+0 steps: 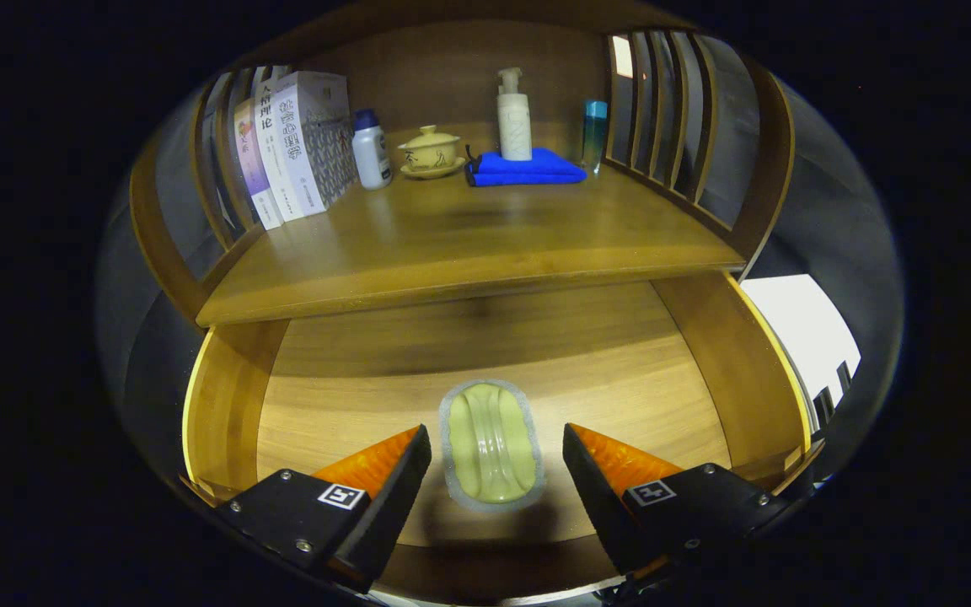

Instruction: Pull open the drawer, take out the items inside it, and place them on the countertop above the cabinet.

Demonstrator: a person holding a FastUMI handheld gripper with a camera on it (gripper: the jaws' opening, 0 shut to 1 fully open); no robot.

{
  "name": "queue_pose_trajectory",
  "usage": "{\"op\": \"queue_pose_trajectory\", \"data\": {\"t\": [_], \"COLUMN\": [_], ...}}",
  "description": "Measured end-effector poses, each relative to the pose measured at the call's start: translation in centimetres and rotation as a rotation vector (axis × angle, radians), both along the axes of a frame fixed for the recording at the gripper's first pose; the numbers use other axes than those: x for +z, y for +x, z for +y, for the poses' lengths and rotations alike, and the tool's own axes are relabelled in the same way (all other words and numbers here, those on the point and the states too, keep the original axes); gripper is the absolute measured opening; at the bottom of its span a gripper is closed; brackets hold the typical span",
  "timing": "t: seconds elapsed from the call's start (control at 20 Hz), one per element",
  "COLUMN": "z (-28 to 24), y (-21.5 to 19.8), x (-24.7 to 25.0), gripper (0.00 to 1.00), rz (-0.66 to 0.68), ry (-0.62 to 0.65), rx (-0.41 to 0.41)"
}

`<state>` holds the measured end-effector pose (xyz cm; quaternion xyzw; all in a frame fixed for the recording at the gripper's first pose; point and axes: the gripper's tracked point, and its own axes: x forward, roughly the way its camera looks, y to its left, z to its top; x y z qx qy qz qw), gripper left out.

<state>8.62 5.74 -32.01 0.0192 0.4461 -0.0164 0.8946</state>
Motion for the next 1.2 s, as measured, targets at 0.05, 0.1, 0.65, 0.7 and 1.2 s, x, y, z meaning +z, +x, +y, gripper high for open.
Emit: {"op": "queue_pose_trajectory", "data": {"t": [0.05, 0.1, 0.65, 0.7, 1.2], "z": [-0.2, -0.5, -0.2, -0.1, 0.8], "y": [0.0, 0.0, -0.9, -1.1, 0.5], "x": [-0.2, -0.2, -1.8, -2.2, -3.9], "gripper": [0.97, 0.97, 0.96, 0.95, 0.70], "rz": [0.003, 0.002, 0.046, 0.064, 0.100], "ry": [0.007, 0.012, 0.025, 0.016, 0.026], "rx": [-0.012, -0.025, -0.055, -0.046, -0.019]}}
